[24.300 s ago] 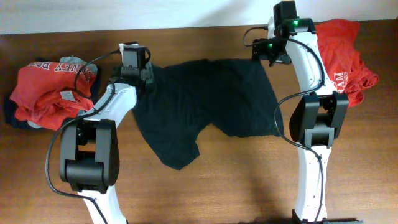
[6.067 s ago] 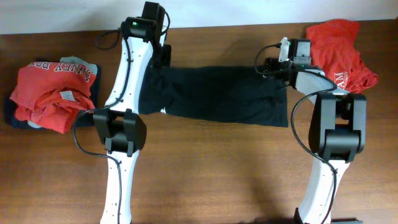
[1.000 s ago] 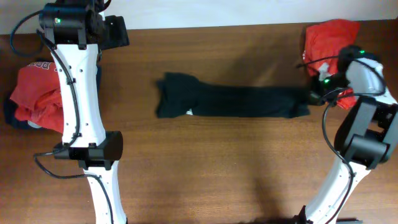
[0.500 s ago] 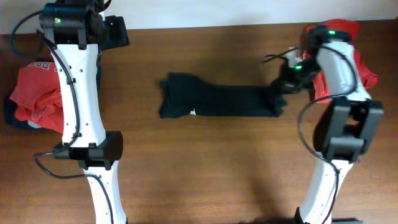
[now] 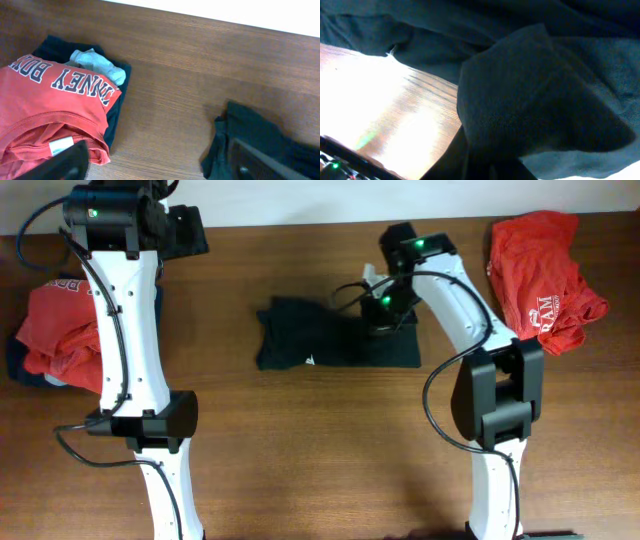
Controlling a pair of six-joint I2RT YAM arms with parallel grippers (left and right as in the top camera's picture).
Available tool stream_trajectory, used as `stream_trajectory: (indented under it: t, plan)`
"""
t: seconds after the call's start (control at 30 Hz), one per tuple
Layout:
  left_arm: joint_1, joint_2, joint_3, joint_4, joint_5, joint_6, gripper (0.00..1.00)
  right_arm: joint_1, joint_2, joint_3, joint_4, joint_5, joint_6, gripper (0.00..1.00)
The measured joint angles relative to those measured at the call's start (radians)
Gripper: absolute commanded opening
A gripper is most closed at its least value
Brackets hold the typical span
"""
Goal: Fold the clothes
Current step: 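Release the folded end and raise the right gripper away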
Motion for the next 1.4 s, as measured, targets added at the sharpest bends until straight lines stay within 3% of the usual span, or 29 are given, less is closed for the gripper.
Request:
stream_trajectory:
  t: [0.07,0.13,0.2,0.8,0.9,0.93,0.97,1.03,1.1,1.23,1.4]
  plan:
    - [0.0,0.0,0.0,0.0,0.0,0.0,0.91,0.011,0.0,0.0,0.01,0.005,0.009,0.09]
    - [0.0,0.0,0.0,0.0,0.0,0.0,0.91,0.015,0.0,0.0,0.017,0.011,0.023,0.2]
    - [0.0,0.0,0.0,0.0,0.0,0.0,0.91,0.015,0.0,0.0,0.023,0.018,0.026,0.15]
    - [0.0,0.0,0.0,0.0,0.0,0.0,0.91,0.015,0.001,-0.007,0.095,0.106,0.048,0.14]
    - [0.0,0.0,0.0,0.0,0.0,0.0,0.91,0.015,0.009,-0.008,0.098,0.109,0.053,0.38]
    - [0.0,0.0,0.0,0.0,0.0,0.0,0.91,0.015,0.014,-0.008,0.1,0.109,0.053,0.51]
    - [0.0,0.0,0.0,0.0,0.001,0.0,0.91,0.015,0.02,-0.008,0.101,0.109,0.055,0.72]
    - [0.0,0.0,0.0,0.0,0.001,0.0,0.92,0.015,0.029,-0.009,0.103,0.109,0.051,0.94]
    - [0.0,0.0,0.0,0.0,0.0,0.0,0.92,0.015,0.035,-0.01,0.102,0.102,0.053,1.0]
    - [0.0,0.0,0.0,0.0,0.001,0.0,0.91,0.015,0.038,0.008,0.054,0.084,0.052,0.99]
    - [0.0,0.0,0.0,0.0,0.026,0.0,0.91,0.014,0.051,0.179,-0.077,0.074,0.051,0.99]
